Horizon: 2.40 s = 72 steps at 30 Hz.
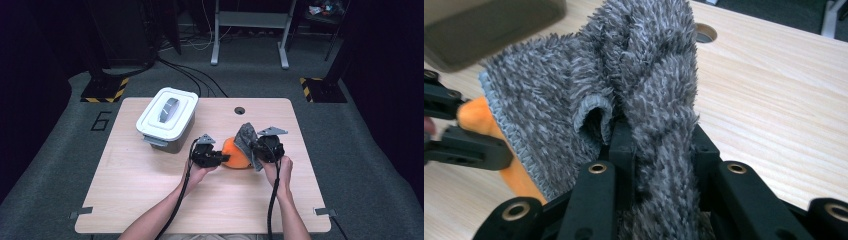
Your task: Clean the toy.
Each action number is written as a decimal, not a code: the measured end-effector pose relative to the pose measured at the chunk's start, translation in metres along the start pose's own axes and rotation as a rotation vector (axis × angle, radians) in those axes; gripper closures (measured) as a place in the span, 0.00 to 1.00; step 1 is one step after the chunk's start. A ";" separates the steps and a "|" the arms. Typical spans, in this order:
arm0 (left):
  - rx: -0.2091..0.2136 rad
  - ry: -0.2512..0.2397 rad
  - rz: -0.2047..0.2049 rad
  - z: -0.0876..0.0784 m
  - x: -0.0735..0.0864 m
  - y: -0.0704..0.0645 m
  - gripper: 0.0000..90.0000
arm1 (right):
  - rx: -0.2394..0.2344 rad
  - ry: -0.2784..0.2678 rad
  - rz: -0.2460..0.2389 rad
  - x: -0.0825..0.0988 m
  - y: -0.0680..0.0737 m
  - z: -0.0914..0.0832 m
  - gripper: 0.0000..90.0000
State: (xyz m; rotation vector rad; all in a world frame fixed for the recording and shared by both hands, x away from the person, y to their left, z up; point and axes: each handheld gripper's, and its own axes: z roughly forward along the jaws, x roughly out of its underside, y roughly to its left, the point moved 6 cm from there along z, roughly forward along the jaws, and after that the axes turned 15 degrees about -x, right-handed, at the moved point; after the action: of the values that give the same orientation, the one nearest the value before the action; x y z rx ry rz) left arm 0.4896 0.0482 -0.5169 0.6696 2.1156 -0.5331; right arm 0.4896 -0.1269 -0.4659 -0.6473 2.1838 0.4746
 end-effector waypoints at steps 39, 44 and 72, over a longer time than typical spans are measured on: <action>-0.056 -0.044 0.181 -0.002 -0.008 -0.003 0.93 | 0.050 -0.031 0.101 0.019 -0.039 -0.017 0.79; -0.088 -0.068 0.257 -0.023 -0.028 -0.003 0.93 | 0.013 -0.024 0.124 0.023 -0.038 -0.009 0.79; -0.060 -0.059 0.301 -0.012 -0.042 -0.021 0.92 | -0.057 -0.086 -0.005 -0.036 0.011 -0.031 0.79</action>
State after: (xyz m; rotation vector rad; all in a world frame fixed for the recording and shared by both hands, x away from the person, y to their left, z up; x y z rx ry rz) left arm 0.4907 0.0279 -0.4731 0.9075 1.9223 -0.3174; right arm 0.4852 -0.1240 -0.4176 -0.6512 2.0934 0.5544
